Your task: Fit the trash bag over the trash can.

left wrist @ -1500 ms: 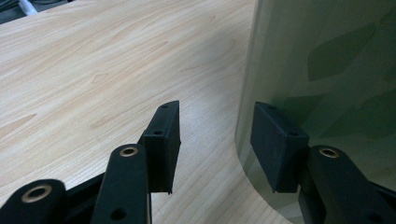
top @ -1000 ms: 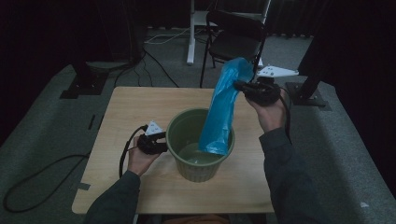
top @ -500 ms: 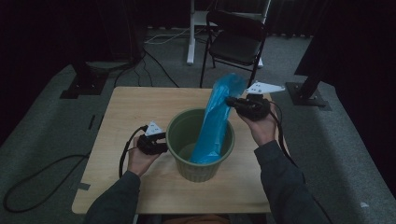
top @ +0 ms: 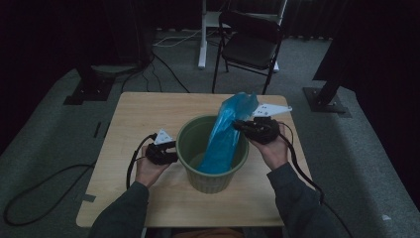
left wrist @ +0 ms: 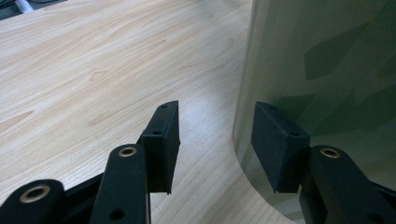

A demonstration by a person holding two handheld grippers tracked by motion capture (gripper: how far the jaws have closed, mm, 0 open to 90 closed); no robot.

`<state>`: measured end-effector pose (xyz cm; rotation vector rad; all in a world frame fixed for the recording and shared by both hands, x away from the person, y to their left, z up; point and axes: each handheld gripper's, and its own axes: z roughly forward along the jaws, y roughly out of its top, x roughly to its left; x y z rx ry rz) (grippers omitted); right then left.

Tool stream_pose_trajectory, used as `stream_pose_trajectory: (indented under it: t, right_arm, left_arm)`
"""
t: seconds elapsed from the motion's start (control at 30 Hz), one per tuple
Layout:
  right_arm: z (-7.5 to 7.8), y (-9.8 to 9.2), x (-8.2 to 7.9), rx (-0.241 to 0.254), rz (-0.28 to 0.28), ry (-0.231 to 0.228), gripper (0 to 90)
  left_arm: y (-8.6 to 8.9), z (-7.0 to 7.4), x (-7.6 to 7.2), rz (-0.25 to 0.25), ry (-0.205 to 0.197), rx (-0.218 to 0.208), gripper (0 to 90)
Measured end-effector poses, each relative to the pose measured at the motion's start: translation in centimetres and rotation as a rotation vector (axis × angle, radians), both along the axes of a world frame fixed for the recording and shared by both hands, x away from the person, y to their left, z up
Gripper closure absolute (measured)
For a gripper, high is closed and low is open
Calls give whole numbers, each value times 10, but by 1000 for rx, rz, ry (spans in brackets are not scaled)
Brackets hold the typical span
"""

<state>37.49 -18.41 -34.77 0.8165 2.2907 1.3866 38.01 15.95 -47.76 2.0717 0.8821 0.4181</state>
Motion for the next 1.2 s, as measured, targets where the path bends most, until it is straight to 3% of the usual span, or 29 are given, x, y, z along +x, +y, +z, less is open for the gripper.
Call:
stream_pose_trajectory:
  t: [0.4, 0.6, 0.73, 0.87, 1.07, 1.2]
  right_arm:
    - [-14, 12, -2, -50, 51, 51, 863]
    - [-14, 12, -3, -55, 102, 59, 709]
    - [-9, 7, -3, -25, 122, 50, 641]
    - [-4, 2, -4, -7, 113, 31, 627]
    - [6, -21, 6, 0, 7, -2, 602]
    - [5, -30, 12, -7, -23, -7, 608]
  left_arm:
    - [1, 0, 0, 1, -1, -2, 515]
    - [0, 0, 0, 1, 0, -1, 515]
    - [0, 0, 0, 1, 0, 0, 514]
    - [0, 0, 0, 3, 0, -5, 515]
    - [0, 0, 0, 2, 0, -1, 514]
    - [0, 0, 0, 2, -1, -2, 514]
